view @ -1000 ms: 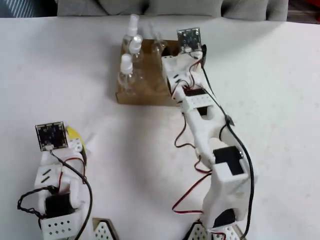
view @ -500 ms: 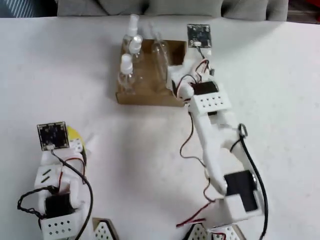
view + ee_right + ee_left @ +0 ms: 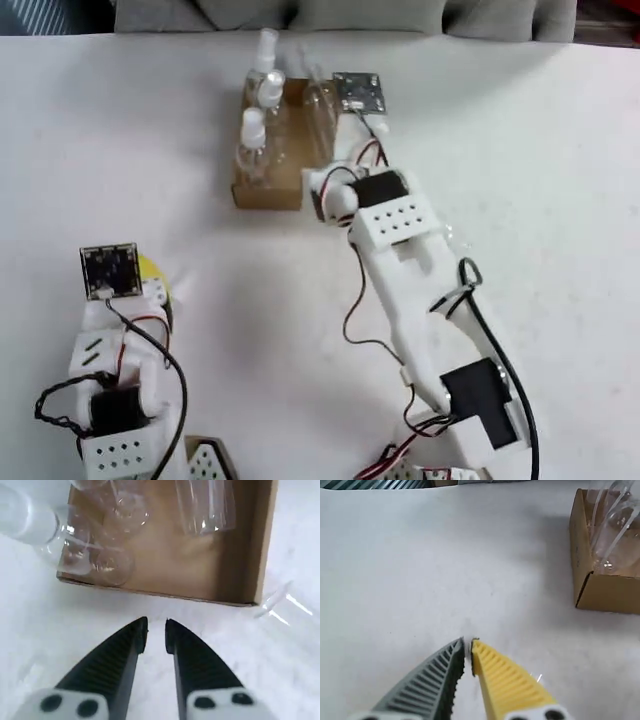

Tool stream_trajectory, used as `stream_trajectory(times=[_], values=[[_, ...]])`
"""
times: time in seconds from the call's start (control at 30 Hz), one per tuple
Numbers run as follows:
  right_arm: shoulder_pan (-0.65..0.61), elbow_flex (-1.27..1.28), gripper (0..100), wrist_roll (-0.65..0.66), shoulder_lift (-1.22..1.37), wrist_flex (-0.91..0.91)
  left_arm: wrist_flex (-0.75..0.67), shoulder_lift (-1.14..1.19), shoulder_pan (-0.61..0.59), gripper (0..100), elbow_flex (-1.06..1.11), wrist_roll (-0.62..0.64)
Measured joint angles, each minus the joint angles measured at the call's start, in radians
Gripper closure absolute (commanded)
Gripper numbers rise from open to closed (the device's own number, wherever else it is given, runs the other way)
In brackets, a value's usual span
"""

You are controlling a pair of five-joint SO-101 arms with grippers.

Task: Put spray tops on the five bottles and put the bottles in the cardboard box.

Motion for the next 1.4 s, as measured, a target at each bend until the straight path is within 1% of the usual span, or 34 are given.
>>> stream_trajectory(times=[0.1,0.23,0.3,0.4,0.57,0.77,0.8,0.83,0.9,1.1,1.17,1.2,1.27,1.4], values=[[0.006,0.000,96.7,-0.107,0.000,-0.003,0.000,0.000,0.000,96,0.000,0.000],[-0.003,0.000,96.2,-0.213,0.000,-0.041,0.000,0.000,0.000,96,0.000,0.000],[-0.006,0.000,92.9,-0.244,0.005,-0.068,0.000,0.000,0.000,96,0.000,0.000],[-0.011,0.000,88.9,-0.265,0.055,-0.110,0.000,0.000,0.000,96,0.000,0.000],[-0.043,0.000,89.7,-0.318,0.115,-0.166,0.000,0.000,0.000,96,0.000,0.000],[-0.040,0.000,89.1,-0.322,0.123,-0.189,0.000,0.000,0.000,96,0.000,0.000],[-0.041,0.000,89.3,-0.304,0.123,-0.189,0.000,0.000,0.000,96,0.000,0.000],[-0.043,0.000,89.3,-0.253,0.123,-0.189,0.000,0.000,0.000,96,0.000,0.000],[-0.046,0.000,89.3,-0.075,0.123,-0.189,0.000,0.000,0.000,96,0.000,0.000],[-0.048,0.000,89.3,0.692,0.120,-0.152,0.018,0.000,0.000,96,0.000,0.000],[-0.048,0.000,89.2,0.902,0.120,-0.152,0.018,0.000,0.000,96,0.000,0.000],[-0.048,0.000,89.0,0.985,0.120,-0.152,0.018,0.000,0.000,96,0.000,0.000],[-0.048,0.000,89.0,1.108,0.120,-0.152,0.018,0.000,0.000,96,0.000,0.000],[-0.058,0.000,89.2,1.243,0.161,-0.178,0.018,0.000,0.000,96,0.000,0.000]])
